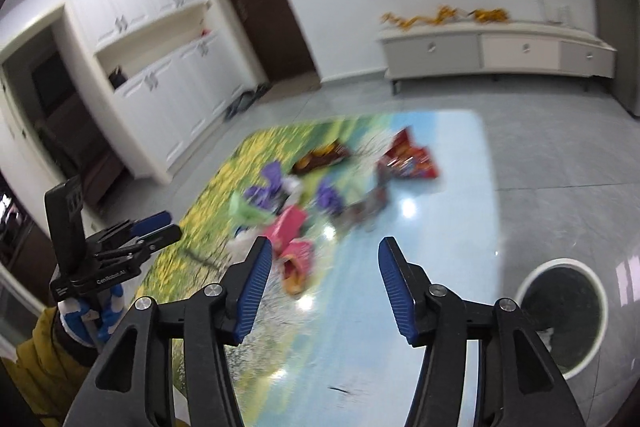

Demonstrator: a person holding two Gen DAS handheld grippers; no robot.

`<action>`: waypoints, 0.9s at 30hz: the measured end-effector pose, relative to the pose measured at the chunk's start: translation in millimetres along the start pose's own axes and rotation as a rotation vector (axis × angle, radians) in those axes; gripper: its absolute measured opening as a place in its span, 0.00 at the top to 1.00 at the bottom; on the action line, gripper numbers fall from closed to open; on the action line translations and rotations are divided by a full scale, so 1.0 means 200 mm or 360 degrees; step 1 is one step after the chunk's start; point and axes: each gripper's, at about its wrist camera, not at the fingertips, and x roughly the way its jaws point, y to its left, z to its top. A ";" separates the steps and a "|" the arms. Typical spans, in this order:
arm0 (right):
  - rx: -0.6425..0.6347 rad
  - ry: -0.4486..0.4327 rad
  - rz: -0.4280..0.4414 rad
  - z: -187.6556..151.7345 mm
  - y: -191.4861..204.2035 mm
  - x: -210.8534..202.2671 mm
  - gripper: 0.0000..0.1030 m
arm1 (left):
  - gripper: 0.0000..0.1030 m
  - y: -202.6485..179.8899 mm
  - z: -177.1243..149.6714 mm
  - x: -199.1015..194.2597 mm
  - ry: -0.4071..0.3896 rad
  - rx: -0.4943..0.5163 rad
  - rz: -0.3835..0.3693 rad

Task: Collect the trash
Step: 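Grasp the white tissue with the left tool while the right tool grasps a pink wrapper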

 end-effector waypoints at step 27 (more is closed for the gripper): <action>-0.0279 0.0529 -0.0040 -0.04 0.17 0.82 0.67 | 0.75 0.05 -0.08 0.54 0.0245 0.0063 -0.0136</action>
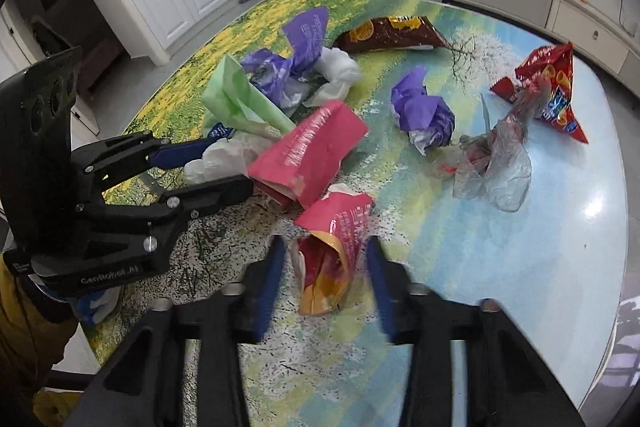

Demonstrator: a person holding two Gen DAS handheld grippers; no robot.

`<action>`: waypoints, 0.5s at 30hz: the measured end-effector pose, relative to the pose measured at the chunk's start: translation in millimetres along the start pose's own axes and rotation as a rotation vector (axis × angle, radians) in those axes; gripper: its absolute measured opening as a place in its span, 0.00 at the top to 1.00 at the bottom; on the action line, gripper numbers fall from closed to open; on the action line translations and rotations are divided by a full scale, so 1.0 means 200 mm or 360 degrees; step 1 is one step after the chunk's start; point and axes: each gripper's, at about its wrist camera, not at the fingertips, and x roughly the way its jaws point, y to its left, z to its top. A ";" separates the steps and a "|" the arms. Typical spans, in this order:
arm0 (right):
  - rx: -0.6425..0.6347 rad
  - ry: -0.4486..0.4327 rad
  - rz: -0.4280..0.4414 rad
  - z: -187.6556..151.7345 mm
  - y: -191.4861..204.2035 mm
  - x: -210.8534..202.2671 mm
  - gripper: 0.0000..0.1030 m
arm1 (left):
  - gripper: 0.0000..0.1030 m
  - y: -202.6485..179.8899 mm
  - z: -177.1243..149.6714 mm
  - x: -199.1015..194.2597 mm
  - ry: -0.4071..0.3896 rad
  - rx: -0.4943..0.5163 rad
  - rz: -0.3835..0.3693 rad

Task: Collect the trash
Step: 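Grasp the white tissue with the left tool while the right tool grasps a pink wrapper, then carry the tissue and pink wrapper to the trash bin and release both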

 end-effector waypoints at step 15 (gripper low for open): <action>0.0050 -0.0135 0.0180 -0.14 -0.04 -0.17 0.80 | 0.86 -0.08 -0.10 -0.24 -0.0031 -0.0100 0.0049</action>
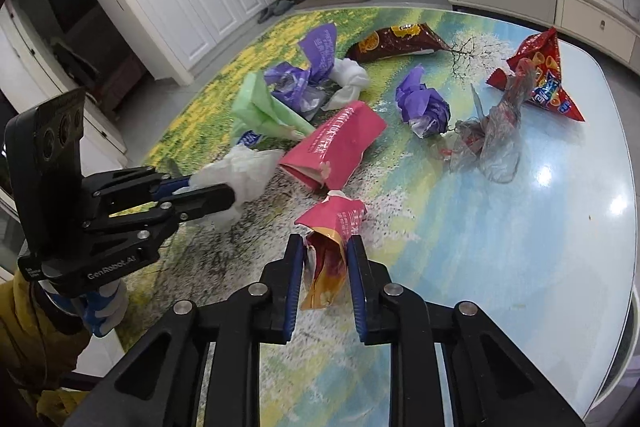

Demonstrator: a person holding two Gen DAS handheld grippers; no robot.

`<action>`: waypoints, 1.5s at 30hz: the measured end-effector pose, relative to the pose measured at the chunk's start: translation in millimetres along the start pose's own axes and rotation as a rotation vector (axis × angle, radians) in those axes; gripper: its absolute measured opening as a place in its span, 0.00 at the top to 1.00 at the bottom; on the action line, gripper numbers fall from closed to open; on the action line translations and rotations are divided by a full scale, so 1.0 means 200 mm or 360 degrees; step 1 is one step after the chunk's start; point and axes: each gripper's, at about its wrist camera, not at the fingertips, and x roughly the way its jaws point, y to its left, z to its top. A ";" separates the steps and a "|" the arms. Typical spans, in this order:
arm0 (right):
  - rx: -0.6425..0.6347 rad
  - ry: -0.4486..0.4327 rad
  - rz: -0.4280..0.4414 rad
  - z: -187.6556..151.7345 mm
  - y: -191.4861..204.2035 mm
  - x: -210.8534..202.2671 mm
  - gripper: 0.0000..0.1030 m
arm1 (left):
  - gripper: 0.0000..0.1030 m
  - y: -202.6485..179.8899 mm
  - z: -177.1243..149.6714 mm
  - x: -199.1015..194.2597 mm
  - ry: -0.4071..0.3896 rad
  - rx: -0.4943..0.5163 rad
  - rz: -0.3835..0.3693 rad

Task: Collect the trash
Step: 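Carry the tissue and pink wrapper to the trash bin and release both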

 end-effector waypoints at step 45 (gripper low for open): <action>0.1058 -0.0647 -0.0593 -0.79 -1.52 -1.01 0.72 | 0.84 -2.03 0.58 0.83 0.0282 0.0682 -0.0441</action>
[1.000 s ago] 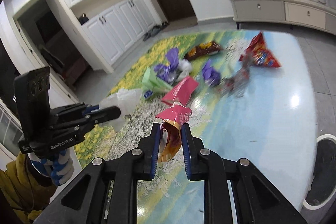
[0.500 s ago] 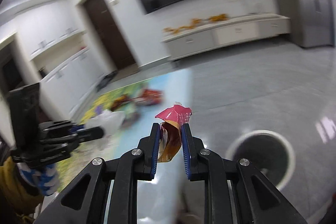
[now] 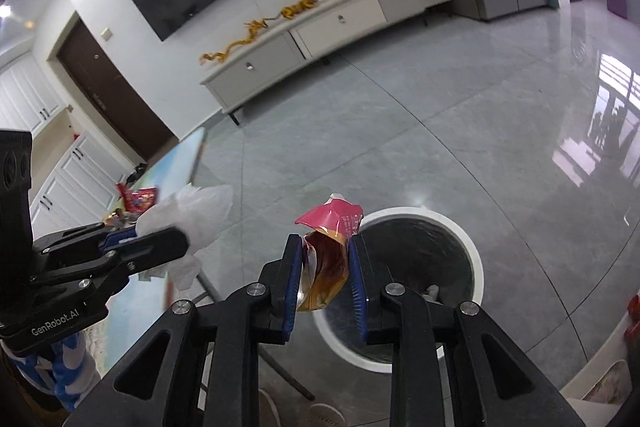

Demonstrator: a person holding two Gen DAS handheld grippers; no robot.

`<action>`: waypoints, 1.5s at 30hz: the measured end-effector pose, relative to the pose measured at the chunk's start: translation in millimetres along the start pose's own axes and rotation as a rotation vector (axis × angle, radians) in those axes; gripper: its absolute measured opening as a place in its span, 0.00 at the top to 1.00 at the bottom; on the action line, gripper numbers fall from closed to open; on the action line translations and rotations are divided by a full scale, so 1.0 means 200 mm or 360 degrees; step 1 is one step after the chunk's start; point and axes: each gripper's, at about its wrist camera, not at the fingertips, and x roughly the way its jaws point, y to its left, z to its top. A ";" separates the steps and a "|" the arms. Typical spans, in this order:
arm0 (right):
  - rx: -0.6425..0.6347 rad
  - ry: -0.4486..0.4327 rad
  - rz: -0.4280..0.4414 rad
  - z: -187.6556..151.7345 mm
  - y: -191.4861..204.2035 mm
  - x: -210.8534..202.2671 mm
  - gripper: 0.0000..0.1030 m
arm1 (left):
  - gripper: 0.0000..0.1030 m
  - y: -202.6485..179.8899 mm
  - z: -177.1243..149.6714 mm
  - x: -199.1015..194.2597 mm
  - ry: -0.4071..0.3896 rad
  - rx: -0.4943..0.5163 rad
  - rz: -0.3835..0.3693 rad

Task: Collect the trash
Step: 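Carry the tissue and pink wrapper to the trash bin and release both, then grasp the green plastic bag with the left tool while the right tool grasps a pink packet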

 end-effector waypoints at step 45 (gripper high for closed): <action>-0.0344 -0.0318 0.0059 -0.14 0.61 -0.59 0.51 | 0.31 0.11 -0.48 -1.03 -0.0658 -0.0087 0.0703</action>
